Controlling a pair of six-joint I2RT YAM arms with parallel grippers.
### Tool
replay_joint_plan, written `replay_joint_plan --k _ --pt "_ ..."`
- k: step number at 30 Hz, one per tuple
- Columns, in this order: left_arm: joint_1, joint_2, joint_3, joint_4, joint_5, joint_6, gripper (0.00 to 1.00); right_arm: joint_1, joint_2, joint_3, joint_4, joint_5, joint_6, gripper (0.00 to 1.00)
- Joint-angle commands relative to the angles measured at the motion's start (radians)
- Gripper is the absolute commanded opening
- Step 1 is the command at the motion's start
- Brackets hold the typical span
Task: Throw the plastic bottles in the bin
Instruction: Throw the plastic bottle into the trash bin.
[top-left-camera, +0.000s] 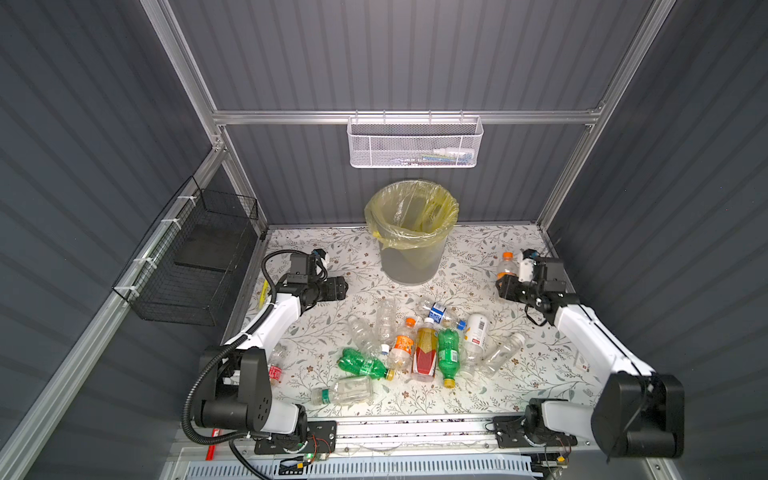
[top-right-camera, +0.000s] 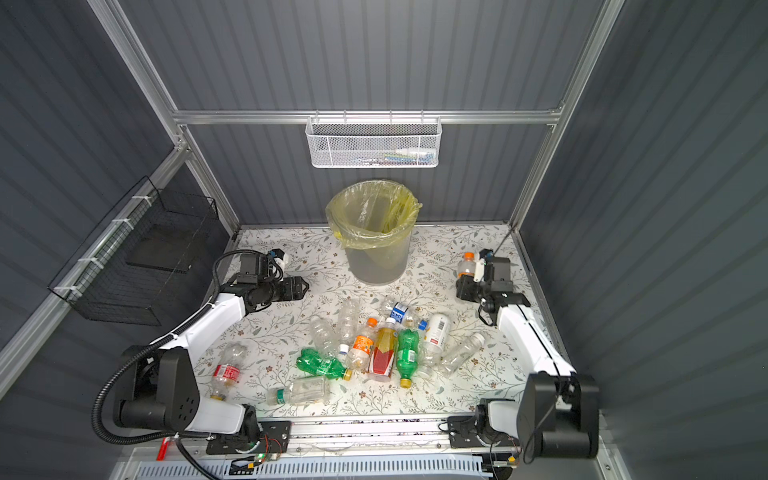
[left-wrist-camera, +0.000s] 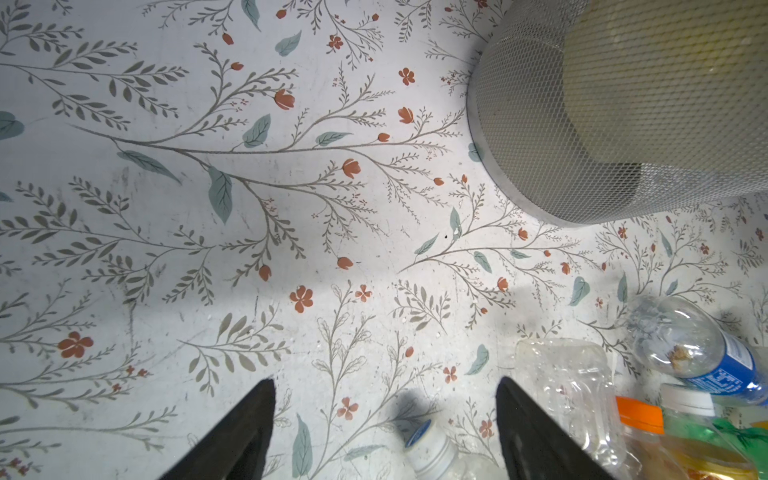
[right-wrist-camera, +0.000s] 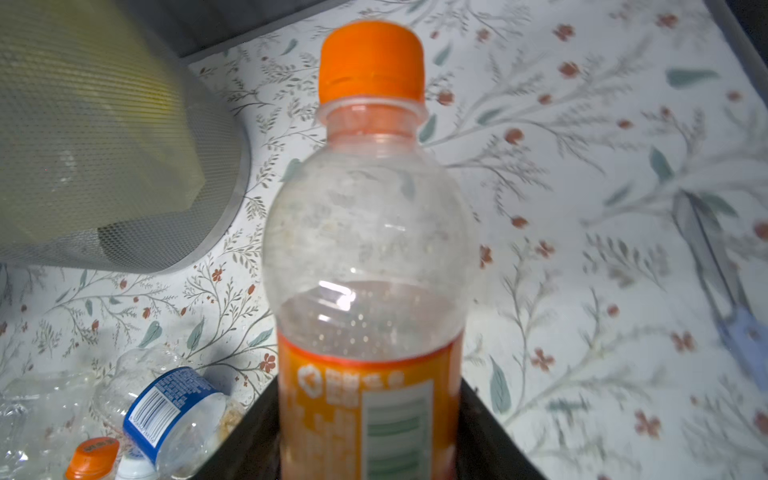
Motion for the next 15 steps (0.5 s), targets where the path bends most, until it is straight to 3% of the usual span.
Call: replay_joint_plan --k 1,4,7,10,12,14,15 --pt "-0.014 -0.004 -0.009 0.031 0.029 -0.036 0.83 -0.013 -0.064 -0.094 0.004 0.051 0.216 0.56" --pt "-0.040 -0.005 -0.016 0.049 0.024 -0.063 0.83 -0.017 -0.103 -0.088 -0.033 0.048 0.226 0.54" --pt "-0.073 -0.009 -0.018 0.042 -0.010 -0.068 0.83 -0.010 -0.123 0.052 -0.092 0.000 0.208 0.53" --pt "-0.092 -0.016 -0.018 0.035 -0.033 -0.071 0.83 0.054 -0.068 0.342 -0.184 0.030 0.152 0.55" --pt "-0.096 -0.026 -0.021 0.041 -0.042 -0.078 0.83 0.133 0.044 0.619 -0.262 0.051 0.100 0.57" --pt "-0.100 -0.032 -0.021 0.045 -0.051 -0.084 0.83 0.207 0.179 0.893 -0.328 -0.023 0.089 0.61" --pt "-0.102 -0.035 -0.019 0.045 -0.054 -0.087 0.83 0.239 0.255 1.030 -0.363 -0.078 0.086 0.68"
